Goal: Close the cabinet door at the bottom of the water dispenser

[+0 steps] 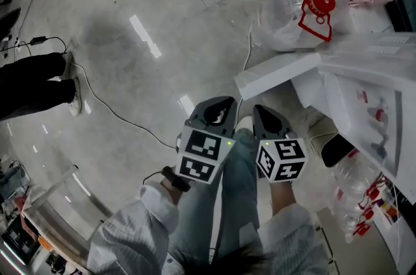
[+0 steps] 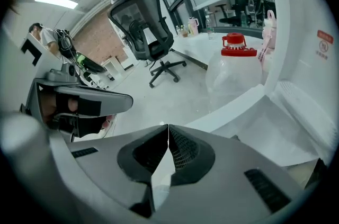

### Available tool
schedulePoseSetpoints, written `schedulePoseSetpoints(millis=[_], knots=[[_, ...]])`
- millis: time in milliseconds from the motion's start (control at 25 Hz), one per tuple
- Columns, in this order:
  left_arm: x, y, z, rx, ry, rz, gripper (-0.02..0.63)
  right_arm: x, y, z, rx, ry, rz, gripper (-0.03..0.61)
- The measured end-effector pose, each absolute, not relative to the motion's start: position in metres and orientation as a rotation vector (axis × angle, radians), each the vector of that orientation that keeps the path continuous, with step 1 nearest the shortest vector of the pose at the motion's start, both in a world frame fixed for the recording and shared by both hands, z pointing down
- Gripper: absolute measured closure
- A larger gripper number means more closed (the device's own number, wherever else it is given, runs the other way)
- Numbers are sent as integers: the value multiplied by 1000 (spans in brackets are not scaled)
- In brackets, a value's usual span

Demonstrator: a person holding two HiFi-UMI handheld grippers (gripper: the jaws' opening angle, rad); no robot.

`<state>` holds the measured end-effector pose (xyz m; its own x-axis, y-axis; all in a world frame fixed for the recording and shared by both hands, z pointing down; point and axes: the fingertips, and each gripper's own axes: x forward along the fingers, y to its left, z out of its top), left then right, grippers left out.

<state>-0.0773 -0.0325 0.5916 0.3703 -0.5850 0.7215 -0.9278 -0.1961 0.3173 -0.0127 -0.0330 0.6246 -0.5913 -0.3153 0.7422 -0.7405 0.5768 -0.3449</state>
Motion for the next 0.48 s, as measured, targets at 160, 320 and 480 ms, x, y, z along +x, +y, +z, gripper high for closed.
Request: schedulePoseSetpoints(millis=[160,320,480], knots=[[-77,-28,615,1864,-1282,631,603,-14,-32,646,842,-2138,886,563],[-80,-20,635,1809,-1256,668,603,-17,-29,662,841,-2096,882,563],[-80,-13,652,1773,-1233,707,603,-18,-24,675,821,-2051,919,563]])
